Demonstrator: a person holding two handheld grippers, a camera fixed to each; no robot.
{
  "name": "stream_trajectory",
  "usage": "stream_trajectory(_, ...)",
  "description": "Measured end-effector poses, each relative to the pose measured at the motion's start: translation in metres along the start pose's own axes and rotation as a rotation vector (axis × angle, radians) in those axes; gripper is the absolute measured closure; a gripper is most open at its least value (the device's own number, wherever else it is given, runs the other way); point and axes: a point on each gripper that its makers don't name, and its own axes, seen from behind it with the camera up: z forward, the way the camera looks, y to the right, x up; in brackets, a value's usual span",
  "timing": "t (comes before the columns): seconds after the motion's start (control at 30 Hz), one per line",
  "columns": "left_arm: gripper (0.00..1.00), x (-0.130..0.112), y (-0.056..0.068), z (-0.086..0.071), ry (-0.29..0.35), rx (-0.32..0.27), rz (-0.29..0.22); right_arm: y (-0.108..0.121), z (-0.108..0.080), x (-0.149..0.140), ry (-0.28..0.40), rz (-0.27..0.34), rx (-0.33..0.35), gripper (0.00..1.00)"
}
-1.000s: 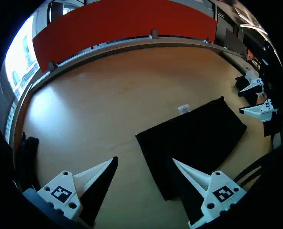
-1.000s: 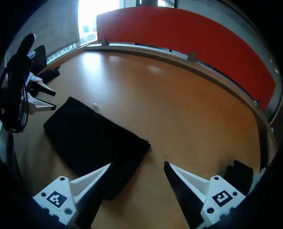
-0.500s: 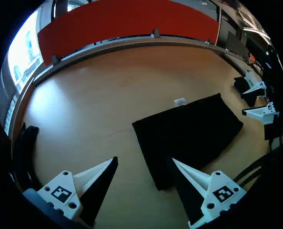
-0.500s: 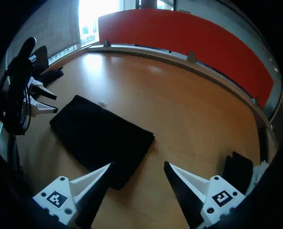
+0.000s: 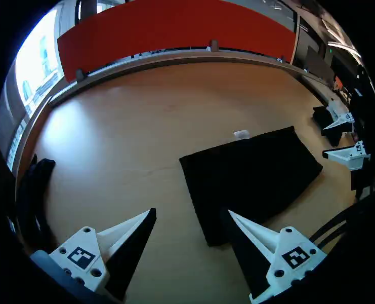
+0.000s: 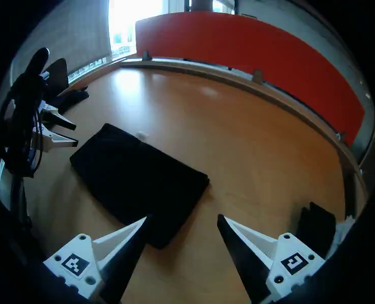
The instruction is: Fold towel
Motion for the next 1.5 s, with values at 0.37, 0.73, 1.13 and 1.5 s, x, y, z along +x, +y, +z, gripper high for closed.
stream_trajectory(0.37, 0.06, -0.016, -0.005, -0.014, -0.001, 0.023, -0.067, -0.003, -0.002, 0.001, -0.003, -0.047, 0.036, 0.02)
stream_trajectory(0.73, 0.06, -0.030, -0.015, -0.031, 0.000, 0.052, -0.124, -0.009, 0.000, -0.001, -0.017, -0.098, 0.071, 0.02)
stream_trajectory(1.13, 0.06, -0.043, -0.020, -0.045, -0.002, 0.072, -0.154, -0.016, 0.003, -0.015, -0.041, -0.117, 0.096, 0.02)
stream_trajectory(1.5, 0.06, -0.053, -0.023, -0.054, -0.008, 0.085, -0.174, -0.026, 0.006, -0.040, -0.073, -0.134, 0.135, 0.11)
